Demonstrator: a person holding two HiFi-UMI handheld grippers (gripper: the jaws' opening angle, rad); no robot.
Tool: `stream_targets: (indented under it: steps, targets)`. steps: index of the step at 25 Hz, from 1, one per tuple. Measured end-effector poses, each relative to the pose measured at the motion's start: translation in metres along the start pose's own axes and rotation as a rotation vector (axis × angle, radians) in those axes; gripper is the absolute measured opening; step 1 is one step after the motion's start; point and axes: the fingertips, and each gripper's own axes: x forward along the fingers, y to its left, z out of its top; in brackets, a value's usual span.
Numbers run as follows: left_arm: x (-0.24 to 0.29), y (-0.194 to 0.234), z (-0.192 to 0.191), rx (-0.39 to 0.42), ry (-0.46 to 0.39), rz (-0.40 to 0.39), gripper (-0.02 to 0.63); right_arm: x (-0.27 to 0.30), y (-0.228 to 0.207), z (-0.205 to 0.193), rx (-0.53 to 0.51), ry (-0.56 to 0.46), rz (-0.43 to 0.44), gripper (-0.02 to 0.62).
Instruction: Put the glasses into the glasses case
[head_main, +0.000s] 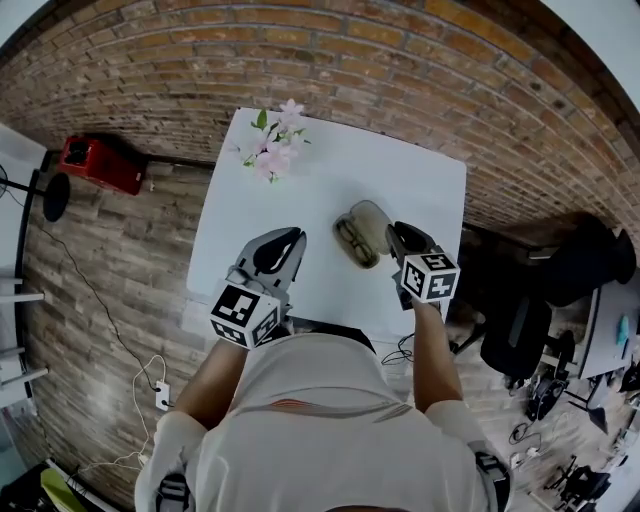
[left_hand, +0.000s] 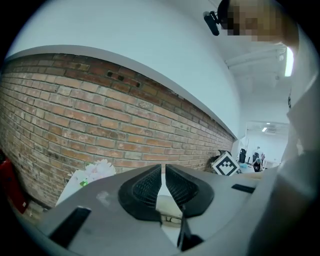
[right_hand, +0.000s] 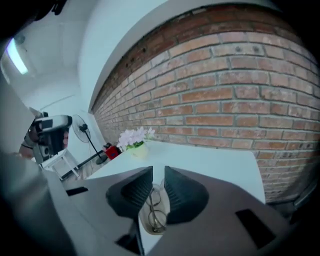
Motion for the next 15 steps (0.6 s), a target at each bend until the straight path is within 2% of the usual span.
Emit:
stream_targets:
  steps: [5,10,15]
  targets:
    - [0.018,-0.016,0.013,0.003,-0.029,-0.063,0.034,-0.06,0.004,0.057,-0.015,-0.203,-0.031,0.054]
    - [0.037,-0.025,0.043,0.068,-0.08,-0.112,0.034,-0.131,0.02,0.121,-0.007,-0.484,-0.008,0.052]
    - [0.043,-0.033,0.078,0.143,-0.137,-0.117,0.034,-0.185,0.035,0.156,-0.107,-0.646,-0.059,0.051]
